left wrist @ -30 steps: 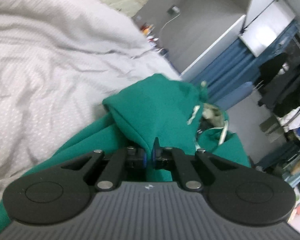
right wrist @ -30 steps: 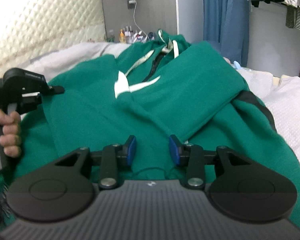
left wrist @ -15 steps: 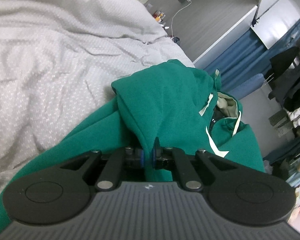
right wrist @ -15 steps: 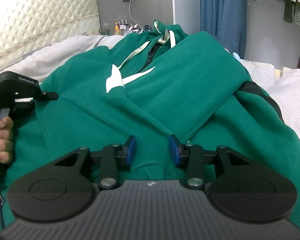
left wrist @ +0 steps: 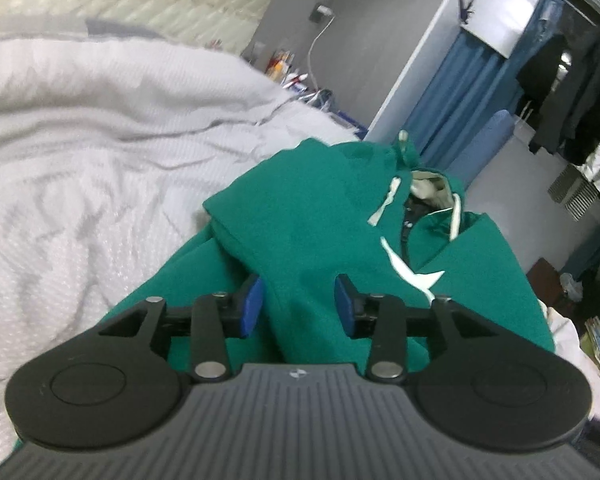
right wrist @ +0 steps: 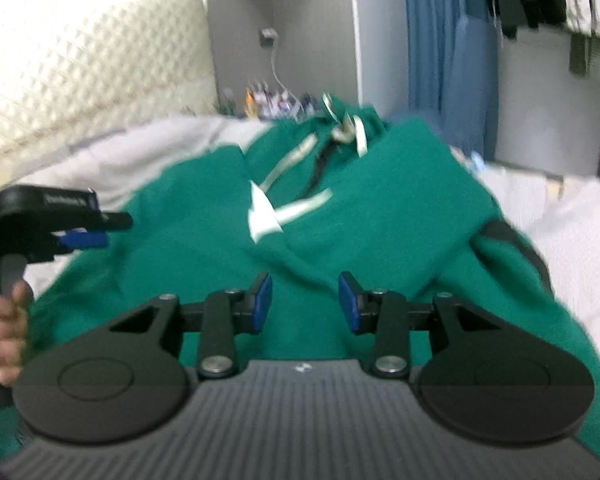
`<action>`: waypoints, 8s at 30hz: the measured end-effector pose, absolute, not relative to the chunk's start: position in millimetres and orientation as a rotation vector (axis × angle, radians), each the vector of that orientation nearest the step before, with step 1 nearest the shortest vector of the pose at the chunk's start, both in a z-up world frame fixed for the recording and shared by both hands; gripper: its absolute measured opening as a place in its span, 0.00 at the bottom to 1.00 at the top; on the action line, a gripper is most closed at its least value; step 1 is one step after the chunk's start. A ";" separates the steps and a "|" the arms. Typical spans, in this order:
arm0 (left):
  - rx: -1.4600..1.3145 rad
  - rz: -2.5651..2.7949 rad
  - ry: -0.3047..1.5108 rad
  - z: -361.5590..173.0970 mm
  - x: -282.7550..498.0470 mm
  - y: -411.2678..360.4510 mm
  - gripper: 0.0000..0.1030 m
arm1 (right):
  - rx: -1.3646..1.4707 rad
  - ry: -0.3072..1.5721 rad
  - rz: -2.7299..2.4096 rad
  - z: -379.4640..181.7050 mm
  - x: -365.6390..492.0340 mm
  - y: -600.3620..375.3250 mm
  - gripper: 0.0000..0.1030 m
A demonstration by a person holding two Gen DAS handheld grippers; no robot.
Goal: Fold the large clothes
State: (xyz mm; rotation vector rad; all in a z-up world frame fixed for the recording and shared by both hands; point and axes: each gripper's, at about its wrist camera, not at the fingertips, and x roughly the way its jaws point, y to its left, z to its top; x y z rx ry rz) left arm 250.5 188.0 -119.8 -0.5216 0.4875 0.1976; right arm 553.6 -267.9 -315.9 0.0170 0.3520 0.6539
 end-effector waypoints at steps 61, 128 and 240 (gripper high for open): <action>-0.102 0.075 0.575 -148.8 725.6 112.9 0.23 | 0.045 0.118 0.415 -224.3 885.1 -176.0 0.05; -0.578 -0.062 0.448 -140.5 300.1 181.8 0.64 | 0.183 0.346 0.868 -243.9 708.5 -253.3 0.56; -0.477 -0.150 0.575 -94.5 191.4 165.1 0.71 | 0.217 0.557 0.651 -255.5 655.6 -359.0 0.52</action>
